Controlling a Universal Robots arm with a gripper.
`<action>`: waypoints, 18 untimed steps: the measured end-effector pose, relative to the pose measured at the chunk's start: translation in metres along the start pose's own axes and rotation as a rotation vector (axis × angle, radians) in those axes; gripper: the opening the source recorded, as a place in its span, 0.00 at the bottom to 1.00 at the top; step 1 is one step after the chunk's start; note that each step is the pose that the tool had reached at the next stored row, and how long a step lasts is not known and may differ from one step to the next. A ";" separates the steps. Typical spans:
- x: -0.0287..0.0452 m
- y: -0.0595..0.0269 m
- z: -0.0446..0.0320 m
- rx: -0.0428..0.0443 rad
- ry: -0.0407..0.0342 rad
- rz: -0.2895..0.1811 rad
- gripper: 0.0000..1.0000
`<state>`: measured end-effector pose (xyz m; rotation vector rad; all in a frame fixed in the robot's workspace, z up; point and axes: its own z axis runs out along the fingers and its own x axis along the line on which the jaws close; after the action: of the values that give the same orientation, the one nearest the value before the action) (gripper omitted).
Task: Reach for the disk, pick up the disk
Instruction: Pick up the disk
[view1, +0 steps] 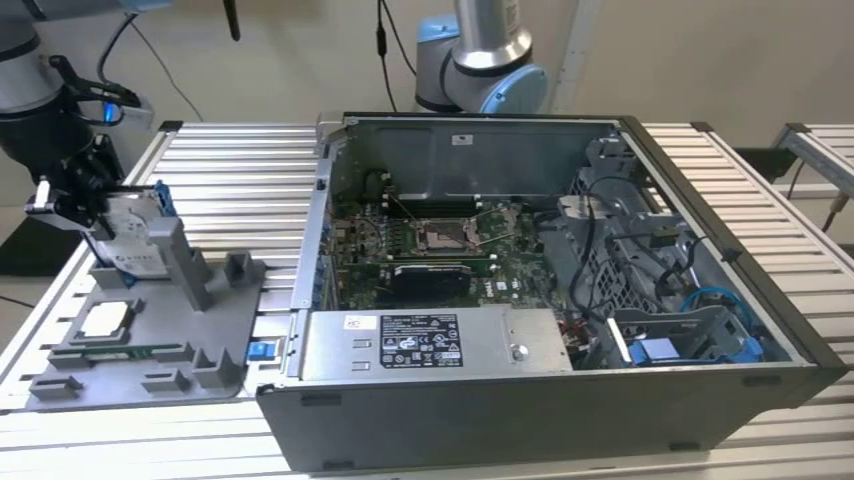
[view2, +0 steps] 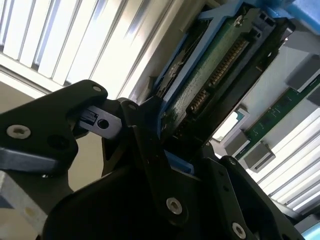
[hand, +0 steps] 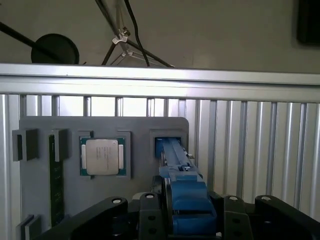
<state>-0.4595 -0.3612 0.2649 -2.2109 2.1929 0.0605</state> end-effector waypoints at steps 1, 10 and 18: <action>0.0000 0.0000 0.0000 0.0000 0.0000 0.000 0.00; -0.0007 0.0018 -0.0163 0.0060 0.0000 0.000 0.00; -0.0015 0.0035 -0.0329 0.0198 0.0002 -0.001 0.00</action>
<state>-0.4627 -0.3612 0.2978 -2.2018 2.1828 0.0384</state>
